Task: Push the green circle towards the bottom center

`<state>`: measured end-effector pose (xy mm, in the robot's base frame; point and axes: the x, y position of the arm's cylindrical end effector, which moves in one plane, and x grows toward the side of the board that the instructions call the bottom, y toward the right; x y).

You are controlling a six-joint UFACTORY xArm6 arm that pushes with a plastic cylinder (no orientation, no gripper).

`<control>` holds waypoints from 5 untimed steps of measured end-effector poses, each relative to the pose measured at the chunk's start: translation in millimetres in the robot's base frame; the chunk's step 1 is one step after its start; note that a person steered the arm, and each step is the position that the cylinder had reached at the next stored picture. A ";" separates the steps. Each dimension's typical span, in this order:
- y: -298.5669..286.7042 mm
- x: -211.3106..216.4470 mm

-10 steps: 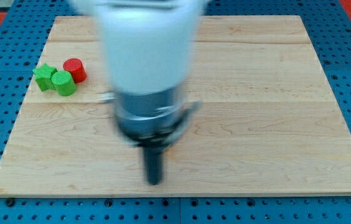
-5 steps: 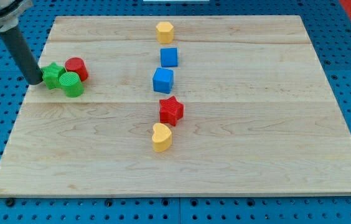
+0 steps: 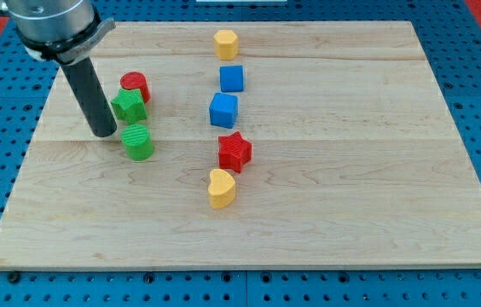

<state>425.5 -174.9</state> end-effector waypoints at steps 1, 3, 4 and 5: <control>78.3 20.5; 56.0 104.1; 15.8 127.8; 101.9 143.9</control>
